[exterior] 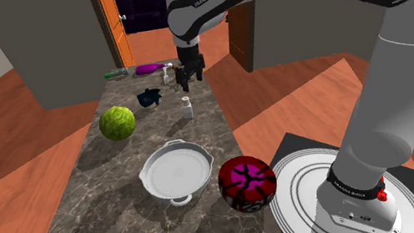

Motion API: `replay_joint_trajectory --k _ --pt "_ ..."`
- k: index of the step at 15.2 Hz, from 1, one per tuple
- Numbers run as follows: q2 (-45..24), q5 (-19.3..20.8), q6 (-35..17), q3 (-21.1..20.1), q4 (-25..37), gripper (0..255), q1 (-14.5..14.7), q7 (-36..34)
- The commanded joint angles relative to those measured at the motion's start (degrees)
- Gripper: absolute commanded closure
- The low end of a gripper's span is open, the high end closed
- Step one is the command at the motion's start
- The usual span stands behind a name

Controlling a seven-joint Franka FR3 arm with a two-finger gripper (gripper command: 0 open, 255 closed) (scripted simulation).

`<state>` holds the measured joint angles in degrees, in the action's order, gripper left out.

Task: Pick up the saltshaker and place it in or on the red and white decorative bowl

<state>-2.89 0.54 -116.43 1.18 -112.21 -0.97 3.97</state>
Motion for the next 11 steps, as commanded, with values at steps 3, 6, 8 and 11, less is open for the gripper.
replay_joint_trajectory --k 3,6,8,11 --pt "-9.41 -0.12 -1.24 0.03 7.58 0 -0.01 -0.48" --pt "-12.22 -0.17 -2.03 0.07 9.42 0 -0.04 -0.55" --pt "-12.77 -0.18 -3.39 0.07 8.61 0 -0.05 -0.54" --pt "-13.69 -0.2 -5.42 0.07 7.5 0 -0.07 -0.53"
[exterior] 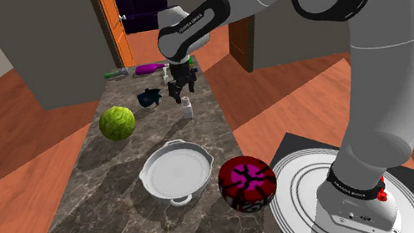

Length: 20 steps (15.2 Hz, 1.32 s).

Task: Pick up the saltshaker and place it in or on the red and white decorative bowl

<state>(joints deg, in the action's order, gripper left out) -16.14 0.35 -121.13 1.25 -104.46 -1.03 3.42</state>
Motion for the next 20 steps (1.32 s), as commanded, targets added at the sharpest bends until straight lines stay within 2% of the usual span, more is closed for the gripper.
replay_joint_trajectory --k 1,9,10,20 --pt "-0.95 -0.02 -1.76 0.0 -0.78 0 -0.02 0.02" --pt "-0.95 -0.02 -1.76 0.0 -0.78 0 -0.02 0.02" --pt "-0.95 -0.02 -1.76 0.0 -0.78 255 -0.02 0.02" --pt "-0.63 -0.01 -1.09 0.0 -0.44 255 -0.02 0.02"
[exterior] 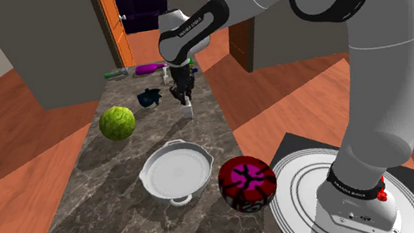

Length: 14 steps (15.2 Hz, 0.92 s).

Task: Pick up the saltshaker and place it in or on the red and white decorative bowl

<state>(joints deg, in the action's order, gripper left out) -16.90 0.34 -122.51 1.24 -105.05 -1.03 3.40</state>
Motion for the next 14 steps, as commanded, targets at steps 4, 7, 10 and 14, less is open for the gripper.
replay_joint_trajectory --k 4,7,10,14 --pt "1.31 0.01 3.0 0.02 1.68 255 -0.02 0.05" --pt "2.09 0.02 5.06 0.02 2.97 255 -0.01 0.06" --pt "2.77 0.03 7.16 0.03 4.38 255 -0.01 0.07" --pt "3.53 0.04 9.99 0.03 6.46 255 0.0 0.09"
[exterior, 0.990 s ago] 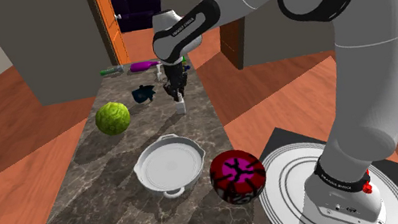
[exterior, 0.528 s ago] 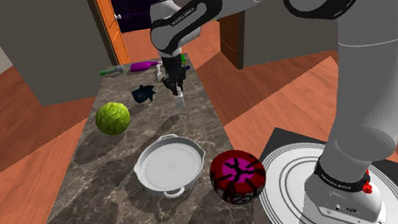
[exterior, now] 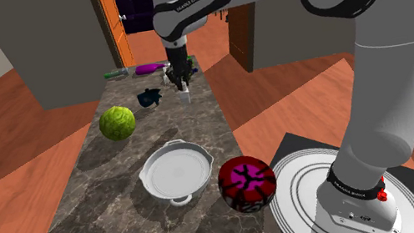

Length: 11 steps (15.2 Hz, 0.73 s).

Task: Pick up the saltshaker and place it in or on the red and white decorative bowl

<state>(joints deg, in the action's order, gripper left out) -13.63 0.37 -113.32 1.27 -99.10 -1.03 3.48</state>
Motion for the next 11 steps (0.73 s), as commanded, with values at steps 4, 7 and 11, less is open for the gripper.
replay_joint_trajectory --k 4,7,11 --pt "0.83 0.01 3.69 0.01 2.83 255 0.0 0.03" --pt "1.14 0.01 5.9 0.01 4.74 255 0.0 0.05" --pt "1.36 0.01 8.9 0.01 7.51 255 0.0 0.07"
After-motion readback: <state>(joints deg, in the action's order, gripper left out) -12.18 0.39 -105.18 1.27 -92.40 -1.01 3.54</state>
